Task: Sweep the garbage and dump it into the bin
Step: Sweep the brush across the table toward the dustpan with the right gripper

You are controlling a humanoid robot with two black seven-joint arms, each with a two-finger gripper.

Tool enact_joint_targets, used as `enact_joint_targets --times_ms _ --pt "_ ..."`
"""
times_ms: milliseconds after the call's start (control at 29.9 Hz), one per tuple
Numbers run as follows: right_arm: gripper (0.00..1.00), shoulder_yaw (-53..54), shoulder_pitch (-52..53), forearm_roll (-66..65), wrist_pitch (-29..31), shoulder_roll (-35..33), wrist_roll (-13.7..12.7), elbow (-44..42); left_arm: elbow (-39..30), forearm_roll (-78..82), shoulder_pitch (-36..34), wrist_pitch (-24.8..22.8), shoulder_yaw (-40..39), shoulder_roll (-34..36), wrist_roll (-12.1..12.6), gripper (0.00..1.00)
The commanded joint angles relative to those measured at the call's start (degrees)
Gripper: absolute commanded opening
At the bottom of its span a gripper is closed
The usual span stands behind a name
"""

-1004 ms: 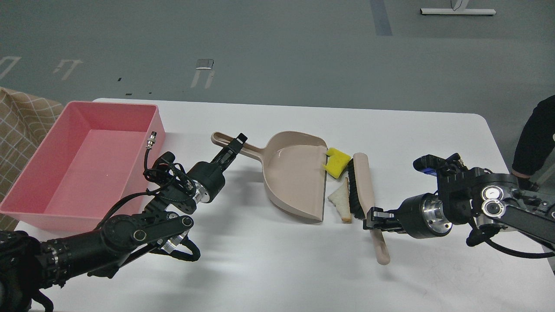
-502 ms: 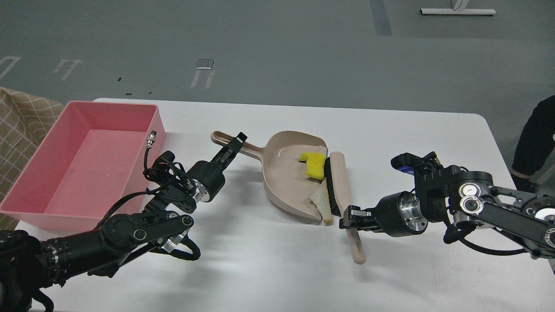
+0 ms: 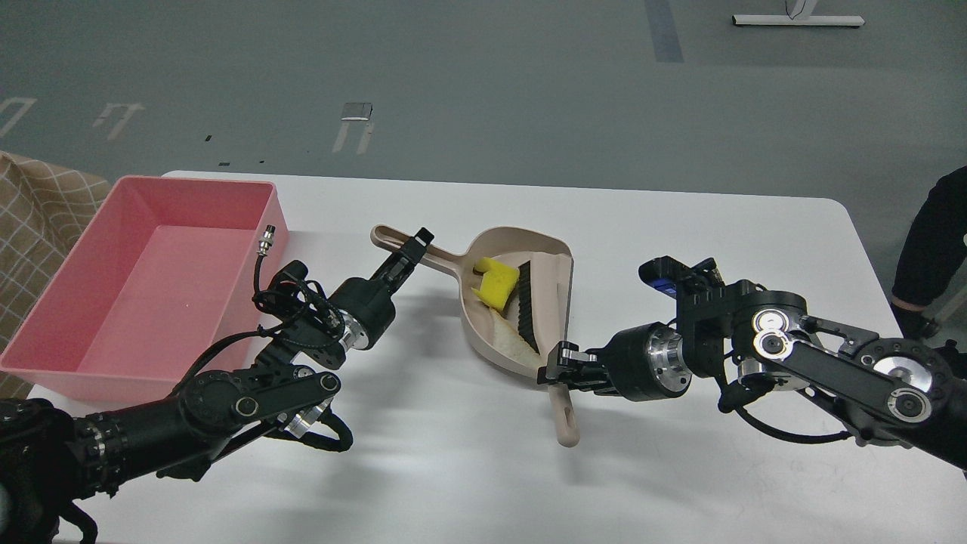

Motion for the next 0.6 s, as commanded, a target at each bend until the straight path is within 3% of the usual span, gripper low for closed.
enact_joint_targets --times_ms 0,569 --pt "0.0 0.62 0.01 -0.03 -0.01 1.91 0.0 -1.02 -0.01 -0.01 0.14 0.01 -0.07 0.01 0.0 0.0" --pt "0.0 1.15 1.06 0.32 -0.01 -0.1 0.0 -0.49 -0.18 -1.06 0.14 0.01 -0.51 0.18 -0.08 0.0"
